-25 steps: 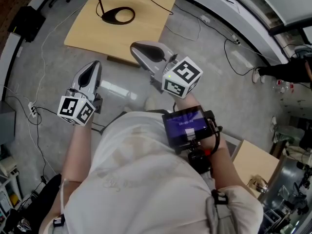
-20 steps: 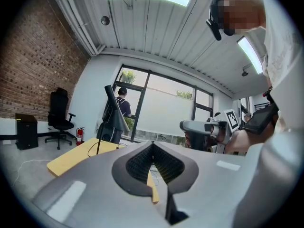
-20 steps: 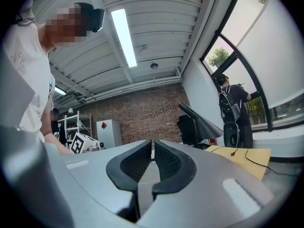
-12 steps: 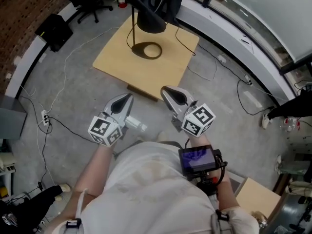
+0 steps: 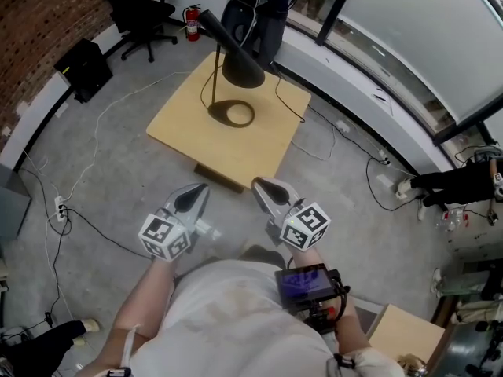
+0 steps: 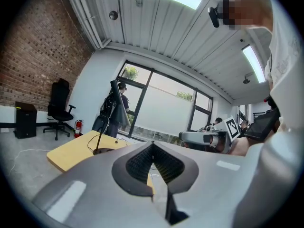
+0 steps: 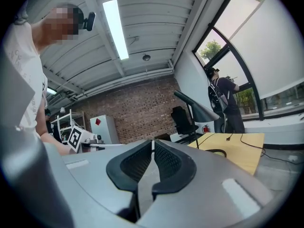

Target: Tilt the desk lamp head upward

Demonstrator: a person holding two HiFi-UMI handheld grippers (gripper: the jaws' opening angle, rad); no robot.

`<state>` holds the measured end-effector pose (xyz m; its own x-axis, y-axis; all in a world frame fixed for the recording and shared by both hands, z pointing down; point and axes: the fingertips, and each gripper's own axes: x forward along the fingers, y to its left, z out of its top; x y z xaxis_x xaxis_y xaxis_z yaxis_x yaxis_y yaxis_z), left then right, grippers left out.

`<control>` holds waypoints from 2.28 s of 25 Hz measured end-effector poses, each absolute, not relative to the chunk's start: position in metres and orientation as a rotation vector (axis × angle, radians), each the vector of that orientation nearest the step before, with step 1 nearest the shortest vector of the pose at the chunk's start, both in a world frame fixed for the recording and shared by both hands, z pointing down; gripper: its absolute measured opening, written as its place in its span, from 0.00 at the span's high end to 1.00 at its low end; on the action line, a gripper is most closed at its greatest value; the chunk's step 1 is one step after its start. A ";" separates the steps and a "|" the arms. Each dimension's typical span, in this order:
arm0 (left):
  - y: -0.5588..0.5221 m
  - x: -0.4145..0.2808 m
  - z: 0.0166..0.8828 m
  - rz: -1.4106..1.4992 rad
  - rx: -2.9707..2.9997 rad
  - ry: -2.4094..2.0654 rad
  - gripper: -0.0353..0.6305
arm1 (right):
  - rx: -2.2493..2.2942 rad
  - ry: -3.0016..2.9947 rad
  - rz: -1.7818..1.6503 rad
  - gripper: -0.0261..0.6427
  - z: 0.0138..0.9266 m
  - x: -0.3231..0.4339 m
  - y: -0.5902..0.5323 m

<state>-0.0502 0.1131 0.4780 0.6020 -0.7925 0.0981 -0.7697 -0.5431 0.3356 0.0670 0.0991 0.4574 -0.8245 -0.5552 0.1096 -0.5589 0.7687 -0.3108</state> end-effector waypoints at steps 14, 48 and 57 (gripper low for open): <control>0.115 -0.084 0.464 -0.049 2.491 -1.348 0.94 | 0.921 -2.969 0.569 0.92 0.466 0.052 0.093; -0.030 -0.081 0.498 0.088 2.429 -1.314 0.94 | 0.921 -2.932 0.757 0.93 0.533 0.059 -0.056; -0.095 -0.092 0.493 0.090 2.413 -1.296 0.94 | 0.998 -2.934 0.690 0.93 0.524 0.068 -0.120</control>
